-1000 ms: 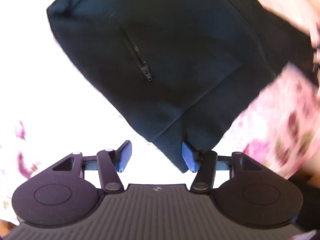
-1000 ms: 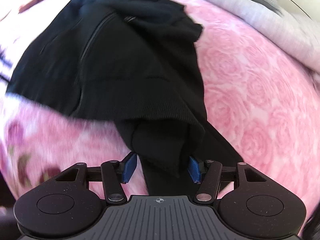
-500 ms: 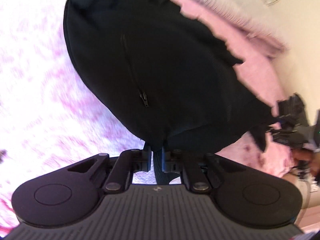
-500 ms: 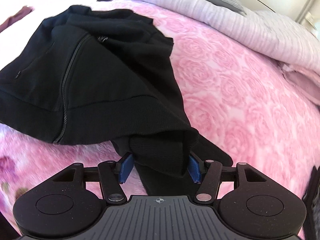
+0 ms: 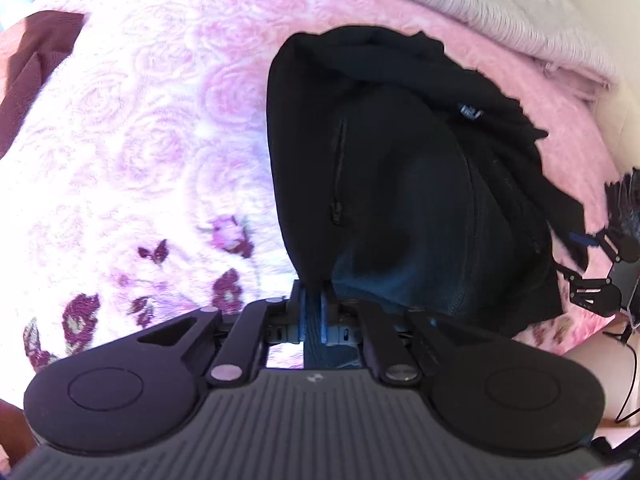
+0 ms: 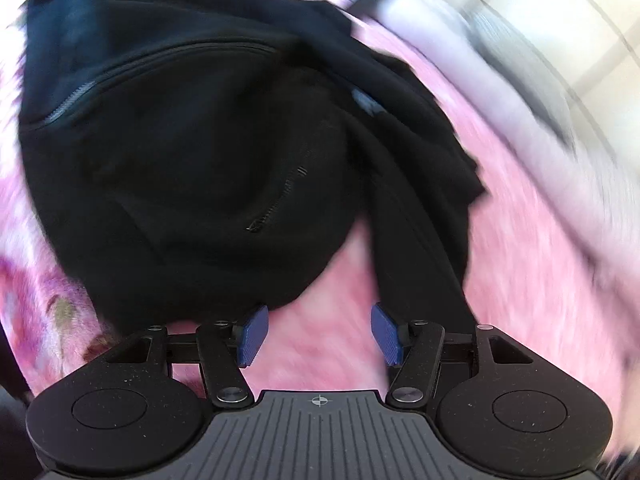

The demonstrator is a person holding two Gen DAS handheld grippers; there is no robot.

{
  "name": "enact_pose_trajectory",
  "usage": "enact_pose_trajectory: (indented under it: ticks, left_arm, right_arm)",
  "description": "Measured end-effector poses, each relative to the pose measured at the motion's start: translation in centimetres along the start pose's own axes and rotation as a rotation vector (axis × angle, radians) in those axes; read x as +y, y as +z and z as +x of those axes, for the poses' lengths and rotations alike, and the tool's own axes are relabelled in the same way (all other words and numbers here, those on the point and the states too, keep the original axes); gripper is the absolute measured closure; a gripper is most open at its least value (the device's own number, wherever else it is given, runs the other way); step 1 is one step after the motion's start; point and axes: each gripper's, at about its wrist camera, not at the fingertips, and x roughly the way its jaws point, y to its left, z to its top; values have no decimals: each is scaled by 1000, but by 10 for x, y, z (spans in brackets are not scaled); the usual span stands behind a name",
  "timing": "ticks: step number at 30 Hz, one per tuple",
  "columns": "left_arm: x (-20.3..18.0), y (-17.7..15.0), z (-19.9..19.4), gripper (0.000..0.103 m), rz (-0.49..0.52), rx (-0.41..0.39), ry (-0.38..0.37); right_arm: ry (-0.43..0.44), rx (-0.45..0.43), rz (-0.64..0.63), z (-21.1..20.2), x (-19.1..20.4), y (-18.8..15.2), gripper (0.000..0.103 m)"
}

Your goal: Fold clothes

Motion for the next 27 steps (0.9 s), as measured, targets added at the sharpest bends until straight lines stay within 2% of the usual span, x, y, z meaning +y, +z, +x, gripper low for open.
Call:
enact_pose_trajectory:
  ticks: [3, 4, 9, 13, 14, 18, 20, 21, 22, 24, 27]
  left_arm:
    - [4, -2, 4, 100, 35, 16, 2]
    - [3, -3, 6, 100, 50, 19, 7]
    - [24, -14, 4, 100, 90, 33, 17]
    - [35, -25, 8, 100, 95, 61, 3]
    - [34, -26, 11, 100, 101, 65, 2]
    - [36, -28, 18, 100, 126, 78, 1]
    - [39, -28, 17, 100, 143, 83, 0]
    - [41, -29, 17, 100, 151, 86, 0]
    - [42, -29, 16, 100, 159, 89, -1]
    - [38, -30, 13, 100, 180, 95, -10]
    - [26, -37, 5, 100, 207, 110, -35]
  right_arm:
    - [9, -25, -125, 7, 25, 12, 45]
    - [25, -16, -95, 8, 26, 14, 45]
    - [167, 95, 317, 5, 2, 12, 45]
    - [275, 113, 806, -4, -19, -15, 45]
    - [298, 116, 891, -2, -21, -20, 45]
    - [335, 161, 1023, 25, -19, -28, 45]
    - [355, 158, 1138, 34, -24, -36, 46]
    - [367, 151, 1205, 37, -27, -41, 55]
    - [384, 160, 1258, 39, -30, -45, 91]
    - [402, 191, 1241, 31, -37, -47, 98]
    - [405, 237, 1168, 7, -43, -48, 100]
